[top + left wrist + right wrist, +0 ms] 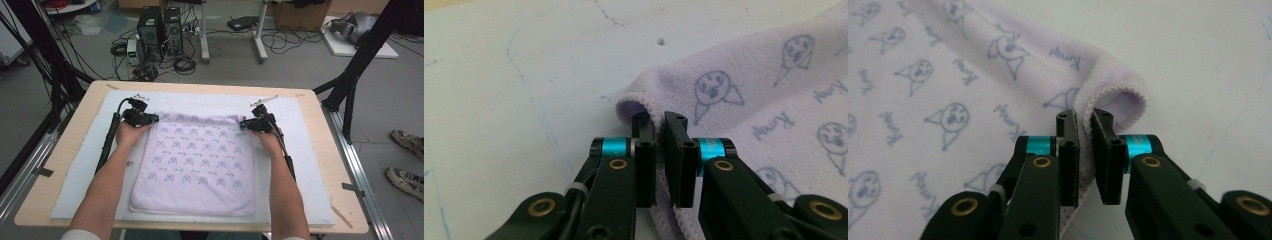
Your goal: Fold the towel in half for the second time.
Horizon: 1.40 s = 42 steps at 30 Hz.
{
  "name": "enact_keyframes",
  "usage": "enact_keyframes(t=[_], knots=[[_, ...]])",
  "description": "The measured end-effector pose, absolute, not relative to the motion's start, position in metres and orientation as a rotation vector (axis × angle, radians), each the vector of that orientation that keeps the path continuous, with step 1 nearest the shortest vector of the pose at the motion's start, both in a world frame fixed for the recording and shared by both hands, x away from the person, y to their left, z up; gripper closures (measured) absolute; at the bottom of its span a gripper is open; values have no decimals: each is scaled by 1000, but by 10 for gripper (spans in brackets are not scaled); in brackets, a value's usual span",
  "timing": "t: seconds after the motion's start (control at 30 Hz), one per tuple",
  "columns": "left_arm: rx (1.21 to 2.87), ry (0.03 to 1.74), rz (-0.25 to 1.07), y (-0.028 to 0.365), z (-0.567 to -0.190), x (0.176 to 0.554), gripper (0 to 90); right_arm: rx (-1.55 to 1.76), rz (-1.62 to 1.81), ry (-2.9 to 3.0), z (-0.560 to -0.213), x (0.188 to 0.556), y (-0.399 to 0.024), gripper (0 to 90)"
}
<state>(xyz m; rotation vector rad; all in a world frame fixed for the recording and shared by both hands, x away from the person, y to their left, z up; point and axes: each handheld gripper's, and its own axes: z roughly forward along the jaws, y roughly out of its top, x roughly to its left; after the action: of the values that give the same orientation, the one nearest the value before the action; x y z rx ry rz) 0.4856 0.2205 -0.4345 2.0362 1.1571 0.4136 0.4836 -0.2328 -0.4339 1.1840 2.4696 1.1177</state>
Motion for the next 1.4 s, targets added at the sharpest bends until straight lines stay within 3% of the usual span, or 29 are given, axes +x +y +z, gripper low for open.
enact_keyframes(t=[0.37,0.63,0.93,1.17,1.27,1.4], knots=[[1950,1009,479,231,-401,455,836,1107,1305,2417,-400,465,-252,836],[1917,850,531,246,-395,393,835,958,1406,2423,-380,422,-255,835],[2072,788,423,253,-434,321,811,914,1366,2567,-412,354,-259,787],[2099,840,330,261,-427,319,463,945,1345,2525,-413,341,-273,565],[2064,823,310,257,-412,324,376,893,1330,2506,-403,345,-267,519],[2076,807,272,250,-406,332,367,833,1295,2533,-400,353,-253,474]])
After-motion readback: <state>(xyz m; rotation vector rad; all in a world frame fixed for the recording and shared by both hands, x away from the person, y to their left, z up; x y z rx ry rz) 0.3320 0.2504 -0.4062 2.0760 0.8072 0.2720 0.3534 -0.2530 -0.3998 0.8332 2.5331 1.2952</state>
